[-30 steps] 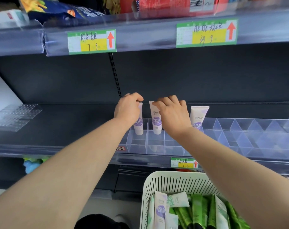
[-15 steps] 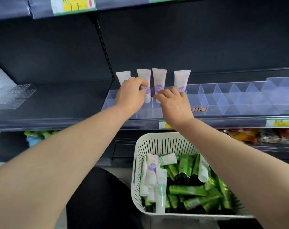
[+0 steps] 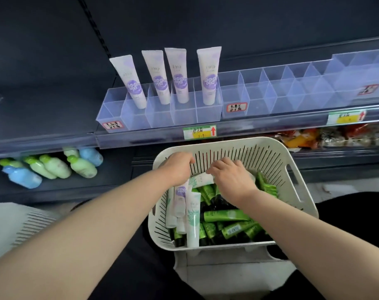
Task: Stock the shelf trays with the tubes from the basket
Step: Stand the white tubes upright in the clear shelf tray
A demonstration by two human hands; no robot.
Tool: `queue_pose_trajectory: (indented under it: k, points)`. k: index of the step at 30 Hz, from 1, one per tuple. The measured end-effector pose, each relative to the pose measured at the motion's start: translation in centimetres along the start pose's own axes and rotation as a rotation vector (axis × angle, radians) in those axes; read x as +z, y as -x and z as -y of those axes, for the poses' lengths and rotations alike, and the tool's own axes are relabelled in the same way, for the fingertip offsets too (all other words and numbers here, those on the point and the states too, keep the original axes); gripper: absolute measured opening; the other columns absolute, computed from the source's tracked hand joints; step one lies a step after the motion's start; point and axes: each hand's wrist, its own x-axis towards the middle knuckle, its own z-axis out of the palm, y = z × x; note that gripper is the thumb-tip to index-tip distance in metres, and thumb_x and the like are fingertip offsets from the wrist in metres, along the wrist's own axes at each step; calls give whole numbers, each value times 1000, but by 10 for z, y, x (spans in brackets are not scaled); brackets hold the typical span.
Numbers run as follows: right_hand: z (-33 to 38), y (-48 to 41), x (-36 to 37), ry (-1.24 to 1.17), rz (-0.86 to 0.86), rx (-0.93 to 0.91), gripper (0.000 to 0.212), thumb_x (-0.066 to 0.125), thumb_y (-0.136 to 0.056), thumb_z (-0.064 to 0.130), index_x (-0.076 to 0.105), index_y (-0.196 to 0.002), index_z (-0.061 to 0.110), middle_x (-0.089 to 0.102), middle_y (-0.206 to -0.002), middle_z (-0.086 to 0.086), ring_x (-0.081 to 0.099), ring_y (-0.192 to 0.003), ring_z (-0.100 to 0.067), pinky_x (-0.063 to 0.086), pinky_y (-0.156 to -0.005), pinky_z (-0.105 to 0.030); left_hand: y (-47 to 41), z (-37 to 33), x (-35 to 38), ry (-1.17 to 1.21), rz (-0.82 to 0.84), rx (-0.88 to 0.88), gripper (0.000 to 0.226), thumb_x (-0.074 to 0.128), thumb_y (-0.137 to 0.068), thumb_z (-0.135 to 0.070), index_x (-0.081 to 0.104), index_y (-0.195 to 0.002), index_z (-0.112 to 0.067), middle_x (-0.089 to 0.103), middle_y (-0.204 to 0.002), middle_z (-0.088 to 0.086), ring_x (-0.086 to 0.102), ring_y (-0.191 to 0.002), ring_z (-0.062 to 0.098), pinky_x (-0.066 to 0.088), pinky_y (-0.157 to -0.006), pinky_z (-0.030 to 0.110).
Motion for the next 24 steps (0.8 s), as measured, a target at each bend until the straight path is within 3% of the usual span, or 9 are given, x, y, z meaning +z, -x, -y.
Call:
queue_pose_trajectory:
  k: [4,11,16,21,24]
  points:
    - [15,-8,30,22,141,-36,52,47,-90,13,38,-140,22,41,-140,1,32,-127,-23,32,-96,-38,-6,14,17,-80,121,-32,45,54,-88,0,55,-129,-18,55,-133,3,52,-119,22,45,-98,35]
    - [35,-22,67,5,367,-50,40,45,-93,22,38,-133,18,50,-133,-1,29,-127,-24,28,-90,-40,-11,31,28,7,138,-88,45,64,-80,3,57,-119,-17,58,-123,2,54,-110,22,49,-92,37]
    - [37,-31,62,-63,389,49,42,45,-94,46,48,-126,19,50,-124,-2,35,-118,-24,29,-92,-42,-17,34,31,-8,135,-88,40,64,-82,0,57,-119,-15,58,-120,3,54,-109,22,48,-94,40]
    - [17,-25,34,-313,315,173,25,50,-94,38,55,-113,24,58,-111,1,44,-109,-23,29,-86,-39,-28,35,38,-79,124,-112,34,65,-82,0,59,-114,-11,59,-111,5,55,-98,21,48,-82,33]
    - [-4,-22,16,-330,270,221,19,51,-93,37,60,-108,28,60,-103,3,48,-106,-23,29,-83,-38,-30,30,46,-115,149,-124,28,69,-80,-2,60,-106,-9,61,-106,6,54,-89,21,44,-75,30]
